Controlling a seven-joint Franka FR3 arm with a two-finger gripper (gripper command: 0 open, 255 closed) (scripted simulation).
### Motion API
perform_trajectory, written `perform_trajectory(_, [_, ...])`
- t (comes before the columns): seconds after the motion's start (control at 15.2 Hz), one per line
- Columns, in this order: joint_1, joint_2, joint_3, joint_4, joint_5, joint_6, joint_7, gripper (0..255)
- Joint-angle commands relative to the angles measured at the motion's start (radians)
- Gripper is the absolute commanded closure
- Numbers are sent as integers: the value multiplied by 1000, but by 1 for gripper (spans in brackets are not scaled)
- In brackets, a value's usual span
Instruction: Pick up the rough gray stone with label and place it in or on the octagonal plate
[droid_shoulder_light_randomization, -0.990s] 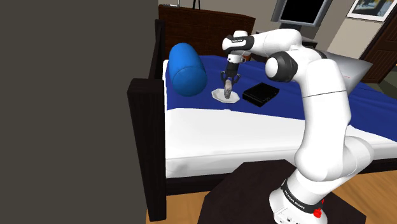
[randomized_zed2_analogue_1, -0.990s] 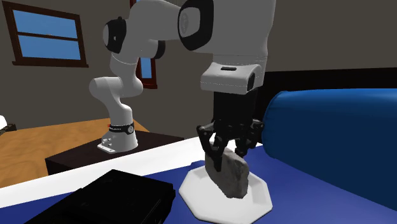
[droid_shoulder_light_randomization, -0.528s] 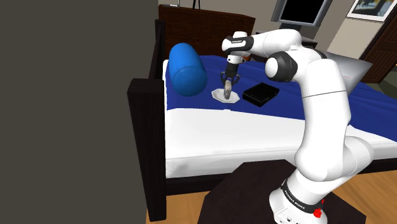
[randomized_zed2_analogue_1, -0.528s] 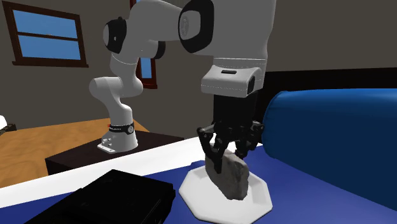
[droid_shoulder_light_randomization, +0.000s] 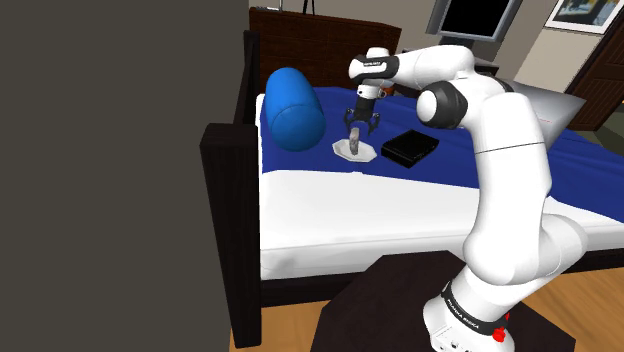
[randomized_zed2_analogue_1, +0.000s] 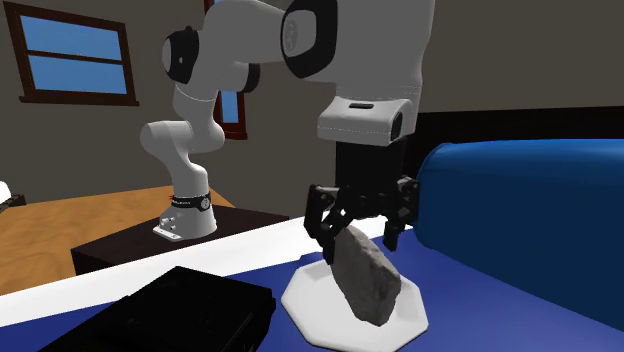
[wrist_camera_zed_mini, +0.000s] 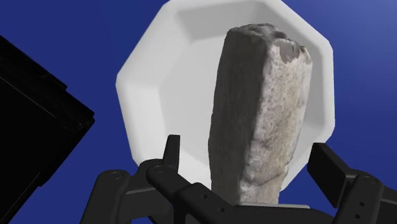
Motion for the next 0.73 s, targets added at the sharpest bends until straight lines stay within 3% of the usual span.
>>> perform_trajectory(0.0, [-7, 5, -1, 61, -1, -55, 2, 0])
perform_trajectory(0.13, [-15, 21, -1, 147, -1, -126, 6, 0])
perform_trajectory(0.66, [-15, 21, -1, 147, -1, -126, 6, 0])
